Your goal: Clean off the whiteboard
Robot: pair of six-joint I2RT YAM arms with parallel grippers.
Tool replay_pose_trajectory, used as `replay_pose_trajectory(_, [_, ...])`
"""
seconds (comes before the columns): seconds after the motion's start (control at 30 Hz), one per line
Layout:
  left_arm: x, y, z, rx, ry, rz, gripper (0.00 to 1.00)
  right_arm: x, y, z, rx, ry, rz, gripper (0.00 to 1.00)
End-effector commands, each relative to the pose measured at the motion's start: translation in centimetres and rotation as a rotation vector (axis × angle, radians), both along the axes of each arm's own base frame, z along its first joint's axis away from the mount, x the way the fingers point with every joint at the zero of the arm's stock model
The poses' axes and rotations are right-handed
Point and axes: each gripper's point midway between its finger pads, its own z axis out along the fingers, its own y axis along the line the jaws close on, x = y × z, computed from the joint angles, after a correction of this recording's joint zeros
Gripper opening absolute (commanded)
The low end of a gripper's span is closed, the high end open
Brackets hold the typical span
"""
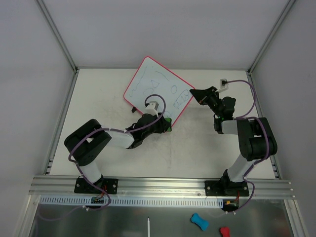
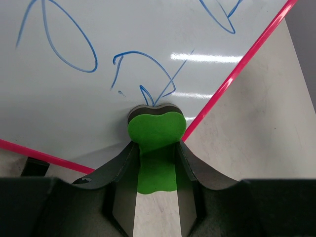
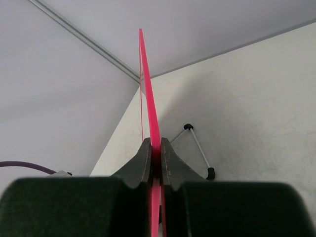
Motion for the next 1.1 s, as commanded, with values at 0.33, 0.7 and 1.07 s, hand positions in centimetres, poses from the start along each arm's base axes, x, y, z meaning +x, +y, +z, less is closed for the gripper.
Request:
replay_pose_trajectory(0.33, [2.9,5.2,-2.3,0.15,0.147,0.054,0.0,-1.4,2.4,2.1,0.013,-0.073,0.114,0.0])
replay_pose_trajectory(0.7, [8.7,10.1,-2.4,0.159,0.224,0.135,0.0,-1.3,2.5,2.1,0.014,-0.072,0.115,0.0])
replay_pose_trajectory(1.07, [11.7,13.0,-0.9,0.092,0.233,0.165,0.0,-1.3,2.7,2.0,0.012,-0.073,0.121,0.0])
